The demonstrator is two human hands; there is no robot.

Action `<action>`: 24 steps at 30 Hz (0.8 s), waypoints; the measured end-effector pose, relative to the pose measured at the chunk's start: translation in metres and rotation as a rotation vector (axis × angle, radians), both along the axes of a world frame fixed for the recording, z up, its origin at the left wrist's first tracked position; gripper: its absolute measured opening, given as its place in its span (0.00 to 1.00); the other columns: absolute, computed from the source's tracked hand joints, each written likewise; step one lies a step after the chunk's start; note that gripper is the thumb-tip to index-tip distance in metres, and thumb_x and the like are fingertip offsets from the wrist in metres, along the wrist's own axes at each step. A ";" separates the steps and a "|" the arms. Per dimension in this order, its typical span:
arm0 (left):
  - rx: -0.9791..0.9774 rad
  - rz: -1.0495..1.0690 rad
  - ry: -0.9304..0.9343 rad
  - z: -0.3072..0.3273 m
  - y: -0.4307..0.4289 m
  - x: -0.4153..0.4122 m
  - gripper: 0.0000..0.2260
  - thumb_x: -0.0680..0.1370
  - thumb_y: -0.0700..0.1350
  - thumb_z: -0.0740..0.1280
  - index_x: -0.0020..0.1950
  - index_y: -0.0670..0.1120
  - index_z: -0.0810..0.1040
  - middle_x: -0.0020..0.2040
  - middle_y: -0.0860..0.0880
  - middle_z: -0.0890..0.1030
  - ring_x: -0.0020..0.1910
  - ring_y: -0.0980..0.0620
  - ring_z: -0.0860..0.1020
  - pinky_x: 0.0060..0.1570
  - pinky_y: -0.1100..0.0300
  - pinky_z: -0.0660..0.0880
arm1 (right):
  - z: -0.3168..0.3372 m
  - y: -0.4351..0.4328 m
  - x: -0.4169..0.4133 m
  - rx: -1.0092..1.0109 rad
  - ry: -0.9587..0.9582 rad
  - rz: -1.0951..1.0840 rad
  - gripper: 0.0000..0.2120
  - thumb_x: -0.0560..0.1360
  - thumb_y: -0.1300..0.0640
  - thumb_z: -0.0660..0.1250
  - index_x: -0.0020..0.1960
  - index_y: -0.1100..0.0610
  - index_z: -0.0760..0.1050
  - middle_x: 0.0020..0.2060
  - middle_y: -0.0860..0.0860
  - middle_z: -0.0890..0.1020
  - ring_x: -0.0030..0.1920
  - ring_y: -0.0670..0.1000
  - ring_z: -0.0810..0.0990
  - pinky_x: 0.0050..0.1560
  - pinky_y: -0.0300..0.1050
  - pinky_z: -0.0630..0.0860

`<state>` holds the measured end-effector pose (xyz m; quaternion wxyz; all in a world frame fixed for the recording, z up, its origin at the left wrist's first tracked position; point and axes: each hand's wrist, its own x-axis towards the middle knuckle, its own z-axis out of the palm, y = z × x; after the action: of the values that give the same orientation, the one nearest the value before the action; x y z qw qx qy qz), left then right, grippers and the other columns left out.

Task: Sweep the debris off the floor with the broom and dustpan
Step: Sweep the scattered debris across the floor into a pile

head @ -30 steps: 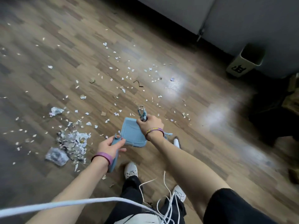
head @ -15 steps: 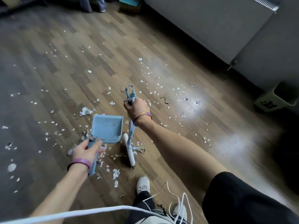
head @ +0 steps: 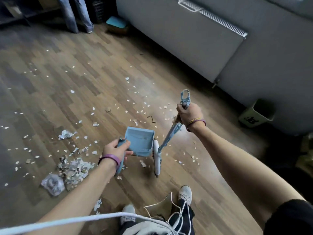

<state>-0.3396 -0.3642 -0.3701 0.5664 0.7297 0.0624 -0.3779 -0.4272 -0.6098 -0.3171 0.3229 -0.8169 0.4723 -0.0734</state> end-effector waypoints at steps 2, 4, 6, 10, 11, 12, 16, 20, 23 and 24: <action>-0.009 -0.043 0.029 0.001 -0.041 -0.021 0.04 0.76 0.39 0.67 0.49 0.47 0.76 0.40 0.48 0.80 0.26 0.56 0.81 0.22 0.66 0.70 | 0.001 -0.044 -0.032 -0.035 0.041 -0.046 0.18 0.77 0.52 0.60 0.30 0.58 0.68 0.32 0.54 0.78 0.33 0.56 0.75 0.33 0.44 0.68; -0.007 -0.061 0.048 -0.001 -0.085 -0.045 0.03 0.76 0.39 0.67 0.46 0.48 0.77 0.39 0.48 0.80 0.26 0.55 0.81 0.23 0.66 0.69 | 0.000 -0.091 -0.060 -0.053 0.067 -0.078 0.18 0.76 0.50 0.60 0.30 0.57 0.67 0.35 0.57 0.80 0.38 0.59 0.77 0.37 0.44 0.70; -0.007 -0.064 0.074 -0.004 -0.128 -0.070 0.03 0.76 0.39 0.67 0.46 0.47 0.77 0.39 0.47 0.80 0.26 0.55 0.81 0.23 0.65 0.69 | -0.005 -0.136 -0.084 -0.051 0.101 -0.088 0.16 0.76 0.49 0.60 0.33 0.57 0.69 0.38 0.57 0.82 0.40 0.60 0.79 0.40 0.46 0.72; 0.016 -0.094 0.139 -0.011 -0.208 -0.114 0.04 0.76 0.40 0.67 0.49 0.47 0.77 0.42 0.46 0.80 0.26 0.55 0.81 0.23 0.64 0.70 | -0.022 -0.214 -0.129 -0.043 0.205 -0.065 0.16 0.76 0.47 0.59 0.36 0.57 0.70 0.38 0.58 0.82 0.40 0.61 0.80 0.41 0.49 0.77; 0.023 -0.102 0.151 -0.013 -0.225 -0.124 0.03 0.76 0.40 0.67 0.48 0.47 0.77 0.43 0.46 0.80 0.26 0.55 0.81 0.21 0.66 0.69 | -0.029 -0.230 -0.138 -0.047 0.233 -0.056 0.15 0.76 0.48 0.59 0.37 0.58 0.70 0.38 0.58 0.82 0.39 0.61 0.80 0.40 0.49 0.76; 0.029 -0.111 0.160 -0.016 -0.240 -0.133 0.03 0.77 0.40 0.67 0.47 0.48 0.76 0.42 0.46 0.80 0.25 0.56 0.81 0.21 0.67 0.69 | -0.036 -0.246 -0.147 -0.053 0.266 -0.049 0.15 0.76 0.48 0.59 0.38 0.58 0.71 0.38 0.57 0.81 0.39 0.61 0.80 0.38 0.47 0.74; 0.047 -0.137 0.192 -0.031 -0.280 -0.157 0.03 0.77 0.39 0.67 0.47 0.47 0.77 0.41 0.49 0.81 0.28 0.55 0.82 0.22 0.66 0.69 | -0.067 -0.292 -0.165 -0.073 0.384 -0.004 0.16 0.76 0.47 0.57 0.38 0.58 0.70 0.37 0.57 0.79 0.39 0.61 0.79 0.36 0.44 0.68; 0.075 -0.115 0.221 -0.045 -0.290 -0.158 0.04 0.76 0.40 0.68 0.48 0.48 0.77 0.43 0.51 0.80 0.32 0.54 0.83 0.25 0.65 0.70 | -0.102 -0.311 -0.159 -0.025 0.464 0.078 0.18 0.78 0.45 0.57 0.41 0.59 0.71 0.40 0.58 0.79 0.39 0.61 0.78 0.37 0.45 0.69; 0.086 -0.093 0.228 -0.054 -0.283 -0.149 0.04 0.76 0.40 0.68 0.46 0.49 0.77 0.42 0.51 0.81 0.32 0.53 0.83 0.24 0.65 0.69 | -0.124 -0.306 -0.141 0.030 0.473 0.141 0.19 0.77 0.42 0.60 0.41 0.58 0.70 0.41 0.59 0.80 0.42 0.62 0.79 0.39 0.46 0.70; 0.092 -0.086 0.228 -0.057 -0.277 -0.145 0.04 0.76 0.40 0.68 0.46 0.49 0.77 0.42 0.51 0.81 0.31 0.54 0.83 0.24 0.66 0.69 | -0.130 -0.302 -0.131 0.045 0.459 0.154 0.19 0.77 0.42 0.61 0.40 0.58 0.69 0.40 0.58 0.79 0.42 0.62 0.78 0.40 0.45 0.70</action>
<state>-0.4844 -0.6417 -0.4275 0.5048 0.7093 0.1122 -0.4791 -0.5582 -0.9115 -0.4469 0.2300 -0.8384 0.4710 0.1495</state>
